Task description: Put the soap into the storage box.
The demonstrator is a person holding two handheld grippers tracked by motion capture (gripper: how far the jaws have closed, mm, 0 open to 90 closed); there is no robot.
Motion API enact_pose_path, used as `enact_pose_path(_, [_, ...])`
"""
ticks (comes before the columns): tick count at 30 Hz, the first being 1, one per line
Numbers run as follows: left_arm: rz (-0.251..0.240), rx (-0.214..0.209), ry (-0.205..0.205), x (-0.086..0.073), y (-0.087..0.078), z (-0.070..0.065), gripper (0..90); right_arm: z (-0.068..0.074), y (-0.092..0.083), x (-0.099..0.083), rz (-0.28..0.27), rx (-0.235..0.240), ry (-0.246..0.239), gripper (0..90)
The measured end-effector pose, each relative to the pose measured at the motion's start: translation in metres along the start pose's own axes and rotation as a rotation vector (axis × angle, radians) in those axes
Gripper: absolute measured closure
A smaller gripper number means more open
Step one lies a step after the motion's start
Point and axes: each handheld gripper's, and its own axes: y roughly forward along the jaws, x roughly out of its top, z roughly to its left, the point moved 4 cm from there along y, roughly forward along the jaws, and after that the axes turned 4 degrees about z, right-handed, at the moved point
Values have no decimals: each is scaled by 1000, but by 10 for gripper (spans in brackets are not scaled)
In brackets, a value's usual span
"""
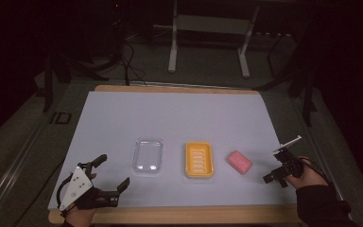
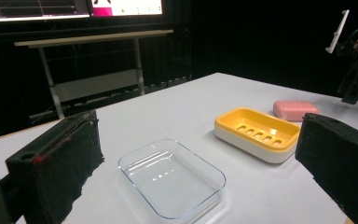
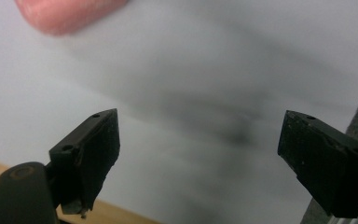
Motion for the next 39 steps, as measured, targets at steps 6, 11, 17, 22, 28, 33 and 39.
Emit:
enact_pose_path(6, [-3, -1, -2, 0, -1, 0, 6, 7, 3, -6, 77, 49, -103, 132])
enact_pose_path(11, [-4, -4, -2, 0, 0, 0, 6, 12, 2, -7, 108, 45, -178, 139])
enact_pose_path(17, [-8, -8, -7, 0, 1, 0, 7, 24, 3, -9, 125, 8, -376, 134])
enact_pose_path(22, [-2, -11, -3, 0, 1, 0, 6, 32, 3, -11, 153, 17, -435, 133])
enact_pose_path(28, [-4, -12, -3, 0, 1, 0, 7, 40, 3, -13, 178, 38, -537, 131])
enact_pose_path(33, [-4, -12, -3, 0, 0, -1, 6, 48, 4, -12, 177, 60, -590, 123])
enact_pose_path(39, [-6, -12, -2, 1, 0, -1, 7, 53, 5, -10, 174, 72, -636, 129])
